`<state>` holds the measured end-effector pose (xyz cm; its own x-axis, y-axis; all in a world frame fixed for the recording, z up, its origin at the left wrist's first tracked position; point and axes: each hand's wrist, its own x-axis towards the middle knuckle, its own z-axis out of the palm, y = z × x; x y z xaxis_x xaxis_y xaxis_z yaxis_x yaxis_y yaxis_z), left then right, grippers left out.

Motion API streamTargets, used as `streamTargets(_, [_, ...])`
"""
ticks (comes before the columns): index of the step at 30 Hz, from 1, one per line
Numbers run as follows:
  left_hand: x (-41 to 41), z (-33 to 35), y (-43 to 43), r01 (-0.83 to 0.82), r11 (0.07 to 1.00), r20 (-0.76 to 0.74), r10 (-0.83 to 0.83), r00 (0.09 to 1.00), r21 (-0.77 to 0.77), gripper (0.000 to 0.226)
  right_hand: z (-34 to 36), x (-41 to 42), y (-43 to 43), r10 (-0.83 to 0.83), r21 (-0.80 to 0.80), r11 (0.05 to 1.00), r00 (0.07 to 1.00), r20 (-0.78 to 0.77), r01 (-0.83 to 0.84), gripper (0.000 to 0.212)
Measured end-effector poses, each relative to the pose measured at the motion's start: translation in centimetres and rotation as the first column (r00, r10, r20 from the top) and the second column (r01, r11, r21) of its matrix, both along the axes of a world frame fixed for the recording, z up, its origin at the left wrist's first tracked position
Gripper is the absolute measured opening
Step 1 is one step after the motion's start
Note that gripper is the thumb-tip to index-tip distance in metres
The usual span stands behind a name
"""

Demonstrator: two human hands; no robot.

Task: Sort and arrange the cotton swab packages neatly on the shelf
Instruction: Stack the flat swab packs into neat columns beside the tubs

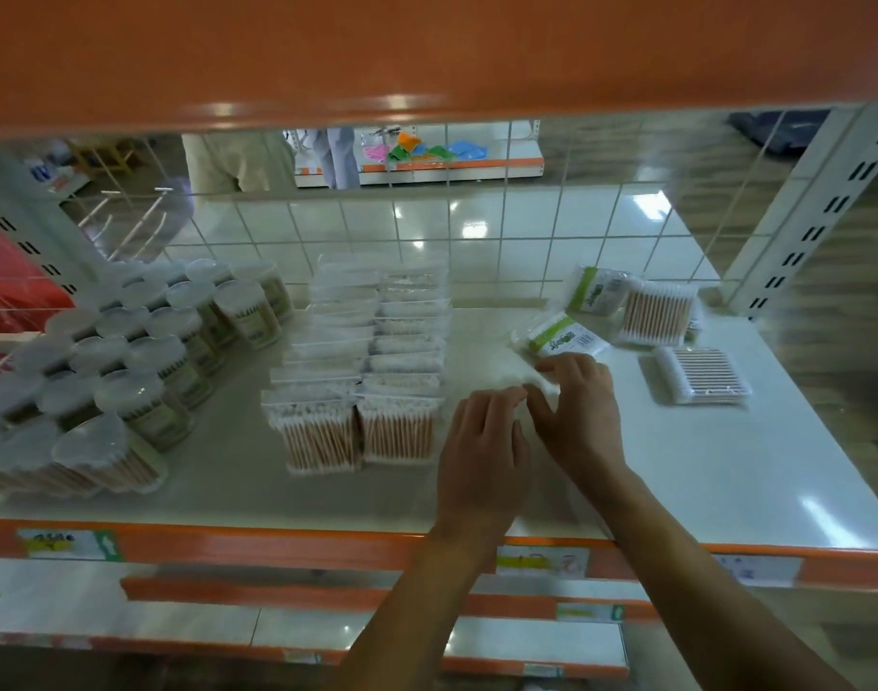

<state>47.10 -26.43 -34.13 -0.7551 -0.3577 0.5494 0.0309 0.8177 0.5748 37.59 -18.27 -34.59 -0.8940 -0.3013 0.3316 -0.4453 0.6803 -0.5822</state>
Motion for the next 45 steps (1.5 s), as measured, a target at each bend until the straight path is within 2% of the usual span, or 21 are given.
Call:
streamTargets(8, [-0.8, -1.1, -0.3, -0.049, 0.990, -0.009, 0.048, 0.999, -0.135, 0.031, -0.3, -4.7, 0.6, -0.093, 0.189, 0.978, 0.996, 0.009, 0.089, 0.059])
streamTargets(11, [-0.7, -1.2, -0.3, -0.069, 0.990, -0.005, 0.069, 0.998, -0.124, 0.038, -0.7, -5.2, 0.8, -0.104, 0.230, 0.969, 0.993, 0.056, 0.088, 0.060])
streamTargets(19, [-0.7, -1.3, -0.4, -0.079, 0.994, 0.023, 0.081, 0.996, -0.079, 0.040, 0.0, -4.1, 0.9, -0.064, 0.156, 0.987, 0.982, 0.178, 0.036, 0.055])
streamTargets(26, [-0.6, -1.3, -0.5, -0.077, 0.997, 0.056, 0.078, 0.995, -0.023, 0.035, 0.2, -1.3, 1.9, -0.031, -0.004, 0.999, 0.973, 0.227, 0.033, 0.059])
streamTargets(33, [-0.5, -1.1, -0.6, -0.072, 0.996, 0.070, 0.069, 0.995, 0.043, 0.032, 0.5, 1.2, 2.3, 0.030, -0.177, 0.984, 0.988, 0.152, -0.003, 0.061])
streamTargets(38, [-0.5, -1.0, -0.5, -0.079, 0.995, 0.074, 0.075, 0.994, 0.057, 0.030, 0.4, 2.2, 2.3, 0.108, -0.374, 0.927, 0.982, 0.154, -0.044, 0.059])
streamTargets(42, [-0.4, -0.8, -0.4, -0.080, 0.986, 0.065, 0.071, 0.995, 0.144, 0.025, 0.2, 2.7, 2.2, 0.159, -0.464, 0.884, 0.972, 0.175, -0.062, 0.057])
streamTargets(45, [-0.3, -0.6, -0.4, -0.042, 0.987, 0.042, 0.036, 0.998, 0.158, 0.029, 0.5, 3.1, 2.3, 0.245, -0.569, 0.818, 0.944, 0.221, -0.080, 0.052])
